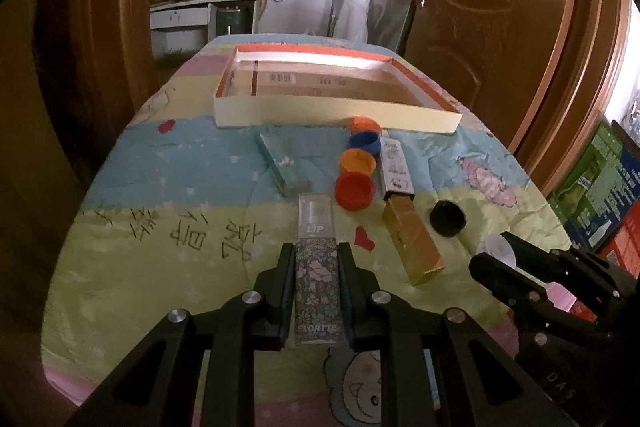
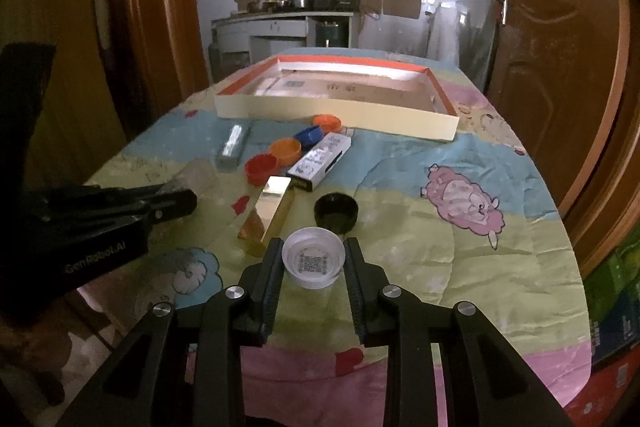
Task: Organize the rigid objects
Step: 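Carry the white cup and floral tube with both grippers over the cardboard tray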
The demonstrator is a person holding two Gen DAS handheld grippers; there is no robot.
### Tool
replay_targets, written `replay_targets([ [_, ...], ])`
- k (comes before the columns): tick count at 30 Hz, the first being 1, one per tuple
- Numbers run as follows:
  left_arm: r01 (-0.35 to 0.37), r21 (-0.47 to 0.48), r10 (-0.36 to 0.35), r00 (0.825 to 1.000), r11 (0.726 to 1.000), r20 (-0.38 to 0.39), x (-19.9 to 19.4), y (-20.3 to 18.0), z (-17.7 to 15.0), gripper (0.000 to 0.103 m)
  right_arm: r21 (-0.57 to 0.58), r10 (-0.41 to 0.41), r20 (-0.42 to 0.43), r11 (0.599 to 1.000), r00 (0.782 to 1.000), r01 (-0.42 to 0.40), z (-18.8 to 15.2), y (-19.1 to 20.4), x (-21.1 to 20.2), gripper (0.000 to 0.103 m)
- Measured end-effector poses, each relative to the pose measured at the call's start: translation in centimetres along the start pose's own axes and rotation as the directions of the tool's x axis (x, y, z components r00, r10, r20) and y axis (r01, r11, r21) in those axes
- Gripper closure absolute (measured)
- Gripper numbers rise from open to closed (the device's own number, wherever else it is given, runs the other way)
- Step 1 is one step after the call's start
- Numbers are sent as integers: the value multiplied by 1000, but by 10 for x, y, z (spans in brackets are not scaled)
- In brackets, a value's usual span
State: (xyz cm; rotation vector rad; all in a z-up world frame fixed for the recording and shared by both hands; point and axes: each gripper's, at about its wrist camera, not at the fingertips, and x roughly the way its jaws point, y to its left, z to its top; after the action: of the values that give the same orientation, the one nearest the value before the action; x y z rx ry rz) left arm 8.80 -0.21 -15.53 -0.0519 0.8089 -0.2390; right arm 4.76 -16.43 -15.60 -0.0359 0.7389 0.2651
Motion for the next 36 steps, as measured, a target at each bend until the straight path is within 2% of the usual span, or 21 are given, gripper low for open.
replay_targets([
  [8,-30,5,30,999,1000,42,-15,-1,25,83,34,20,19,999,1000,-20,19,-10,-8,73],
  [16,-75,-7,75,995,997,68,-13,3,53,83,22,30,42,999,999,-31,46,-14,-6,73],
  [27,-116,-16,117,991,993,66,10,15,94,83,1,77,35,997,996,-78,88,-20,19,73],
  [36,-113,-37,114,993,993,30,38,29,138,83,23,123,4,992,992,-123,135,-42,52,73],
])
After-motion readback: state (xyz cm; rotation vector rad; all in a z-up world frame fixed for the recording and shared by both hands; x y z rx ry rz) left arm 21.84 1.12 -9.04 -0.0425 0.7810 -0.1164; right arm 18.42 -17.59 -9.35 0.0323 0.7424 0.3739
